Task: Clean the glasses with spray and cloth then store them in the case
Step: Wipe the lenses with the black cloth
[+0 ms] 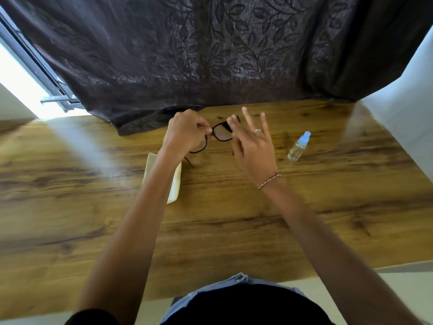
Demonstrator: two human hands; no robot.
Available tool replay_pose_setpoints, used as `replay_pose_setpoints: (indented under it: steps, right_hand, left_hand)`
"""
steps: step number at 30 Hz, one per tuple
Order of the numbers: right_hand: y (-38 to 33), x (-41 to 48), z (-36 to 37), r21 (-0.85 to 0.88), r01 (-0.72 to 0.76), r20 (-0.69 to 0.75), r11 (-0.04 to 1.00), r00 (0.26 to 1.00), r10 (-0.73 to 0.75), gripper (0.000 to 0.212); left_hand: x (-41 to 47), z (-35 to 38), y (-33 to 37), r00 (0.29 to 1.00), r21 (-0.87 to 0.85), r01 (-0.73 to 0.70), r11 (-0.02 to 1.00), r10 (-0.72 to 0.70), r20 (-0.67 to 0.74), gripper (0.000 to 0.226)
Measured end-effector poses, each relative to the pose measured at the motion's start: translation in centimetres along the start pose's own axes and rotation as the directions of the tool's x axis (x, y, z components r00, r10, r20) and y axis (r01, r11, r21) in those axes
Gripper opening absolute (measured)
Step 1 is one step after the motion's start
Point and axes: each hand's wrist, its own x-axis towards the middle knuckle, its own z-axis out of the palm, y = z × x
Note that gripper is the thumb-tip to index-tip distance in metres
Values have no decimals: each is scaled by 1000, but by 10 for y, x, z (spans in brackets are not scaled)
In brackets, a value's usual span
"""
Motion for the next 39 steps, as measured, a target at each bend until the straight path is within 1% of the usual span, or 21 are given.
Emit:
replay_pose_setpoints:
  steps: [1, 2, 4, 5, 6, 7, 8, 9, 12, 14, 16, 18, 20, 23, 25, 27, 30, 32, 34, 36, 39]
  right_hand:
    - [1, 2, -2, 100, -119, -28, 988, 992, 122, 33]
    - [3, 5, -6, 220, -257, -48, 941, 961, 273, 31]
    - [9, 12, -13, 441, -493, 6, 750, 837, 547, 29]
    - [15, 14, -16, 515, -577, 101, 633, 775, 624, 28]
    - [21, 16, -18, 572, -639, 226, 514, 725, 650, 28]
    - [25, 16, -20, 614, -675, 347, 409, 696, 628, 27]
    - [29, 16, -22, 644, -683, 432, 343, 696, 574, 25]
    - [31, 16, -24, 661, -671, 469, 336, 719, 512, 22]
    - [32, 17, -31, 685, -601, 463, 411, 795, 391, 23]
    - [32, 20, -36, 704, -580, 462, 409, 812, 357, 25]
    - [30, 24, -38, 691, -565, 450, 451, 825, 343, 25]
    - [24, 29, -40, 645, -544, 418, 537, 839, 348, 23]
    - [16, 34, -41, 543, -474, 352, 693, 878, 325, 20]
    - [5, 44, -44, 425, -335, 292, 841, 930, 223, 19]
    - [-2, 50, -46, 383, -242, 259, 892, 954, 148, 20]
    - [-5, 54, -47, 358, -193, 224, 914, 967, 117, 21]
    - [-8, 56, -47, 355, -168, 176, 920, 978, 110, 21]
    - [-9, 56, -48, 373, -163, 128, 913, 984, 123, 19]
    - [-8, 56, -50, 410, -157, 47, 898, 987, 152, 16]
    - [-6, 54, -53, 440, -150, -32, 886, 983, 182, 13]
    - [1, 52, -56, 477, -174, -109, 862, 961, 255, 12]
  left_hand:
    - [0, -1, -3, 1000, -17, -7, 1000, 8, 24, 16]
    - [0, -2, -5, 998, -42, -16, 999, 18, 59, 17]
    - [1, -3, -10, 992, -91, -44, 995, 55, 117, 15]
    - [2, -4, -12, 989, -108, -60, 992, 73, 125, 14]
    - [3, -4, -14, 989, -124, -67, 990, 83, 125, 13]
    - [4, -4, -15, 989, -144, -64, 987, 82, 121, 13]
    - [5, -3, -15, 990, -167, -57, 984, 77, 117, 13]
    - [6, -2, -16, 991, -184, -55, 981, 77, 111, 13]
    - [9, -2, -18, 991, -188, -98, 977, 112, 69, 14]
    - [11, -3, -20, 987, -160, -131, 978, 144, 70, 16]
    - [12, -5, -22, 980, -162, -163, 973, 178, 86, 18]
    - [10, -11, -19, 976, -203, -194, 960, 210, 62, 19]
    - [8, -17, -10, 951, -197, -304, 932, 308, -9, 21]
    - [6, -24, 6, 879, -19, -475, 880, 473, -58, 22]
    - [5, -25, 11, 873, 158, -474, 866, 485, -43, 26]
    - [3, -24, 13, 884, 275, -439, 855, 467, -40, 25]
    - [2, -20, 13, 878, 305, -432, 849, 473, -73, 22]
    - [2, -17, 11, 862, 267, -447, 854, 491, -127, 22]
    - [3, -13, 9, 845, 201, -444, 873, 483, -229, 20]
    - [6, -10, 4, 853, 130, -391, 911, 412, -321, 19]
    - [10, -2, -8, 882, 50, -295, 954, 292, -371, 20]
